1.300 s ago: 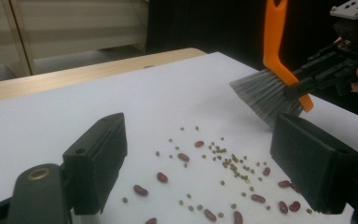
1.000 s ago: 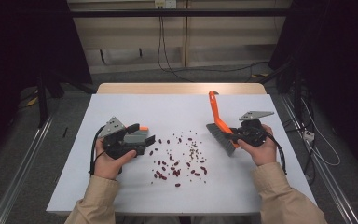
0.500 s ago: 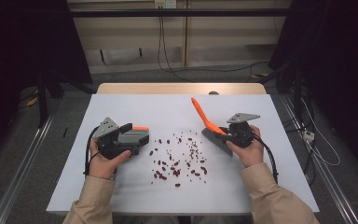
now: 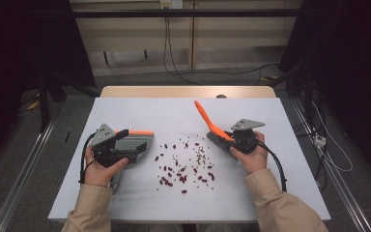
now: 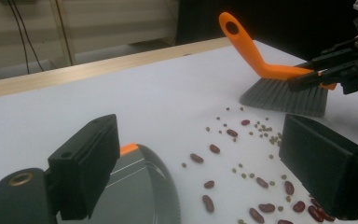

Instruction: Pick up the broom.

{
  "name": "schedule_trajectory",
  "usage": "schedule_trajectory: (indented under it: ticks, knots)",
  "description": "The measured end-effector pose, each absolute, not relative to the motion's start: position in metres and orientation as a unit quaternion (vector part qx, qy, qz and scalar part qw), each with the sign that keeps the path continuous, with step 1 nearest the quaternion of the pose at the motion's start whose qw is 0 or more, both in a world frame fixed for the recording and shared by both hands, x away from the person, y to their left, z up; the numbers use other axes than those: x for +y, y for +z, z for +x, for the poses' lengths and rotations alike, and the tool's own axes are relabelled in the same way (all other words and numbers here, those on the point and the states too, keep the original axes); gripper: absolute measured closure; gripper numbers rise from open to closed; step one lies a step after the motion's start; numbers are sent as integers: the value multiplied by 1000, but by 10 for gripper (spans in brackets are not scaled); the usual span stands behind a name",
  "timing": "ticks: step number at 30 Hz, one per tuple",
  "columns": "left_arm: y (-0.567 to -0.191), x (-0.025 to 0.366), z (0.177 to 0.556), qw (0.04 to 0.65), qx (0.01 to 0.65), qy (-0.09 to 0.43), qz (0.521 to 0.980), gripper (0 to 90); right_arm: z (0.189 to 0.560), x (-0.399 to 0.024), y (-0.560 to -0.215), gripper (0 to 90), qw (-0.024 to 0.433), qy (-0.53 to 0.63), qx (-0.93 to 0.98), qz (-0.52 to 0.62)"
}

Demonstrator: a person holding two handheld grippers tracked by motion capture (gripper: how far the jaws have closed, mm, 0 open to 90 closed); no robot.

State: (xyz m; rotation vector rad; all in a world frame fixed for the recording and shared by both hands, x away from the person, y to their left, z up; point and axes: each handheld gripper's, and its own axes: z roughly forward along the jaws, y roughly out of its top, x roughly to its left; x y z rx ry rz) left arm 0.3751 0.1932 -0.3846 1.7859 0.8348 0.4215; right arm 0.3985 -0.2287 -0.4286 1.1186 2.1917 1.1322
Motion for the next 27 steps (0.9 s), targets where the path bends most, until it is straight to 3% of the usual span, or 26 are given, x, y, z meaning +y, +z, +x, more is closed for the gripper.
schedule_trajectory:
  ticks: [6,12,27]
  knots:
    - [-386,201,374,531,359,185,745,91,398,-231,-426,709,202,415,778,426]
    - [-387,206,372,533,363,186,741,52,402,-233,-419,709,219,437,764,421]
    - [-400,218,368,515,359,180,758,49,411,-227,-419,709,232,443,770,395]
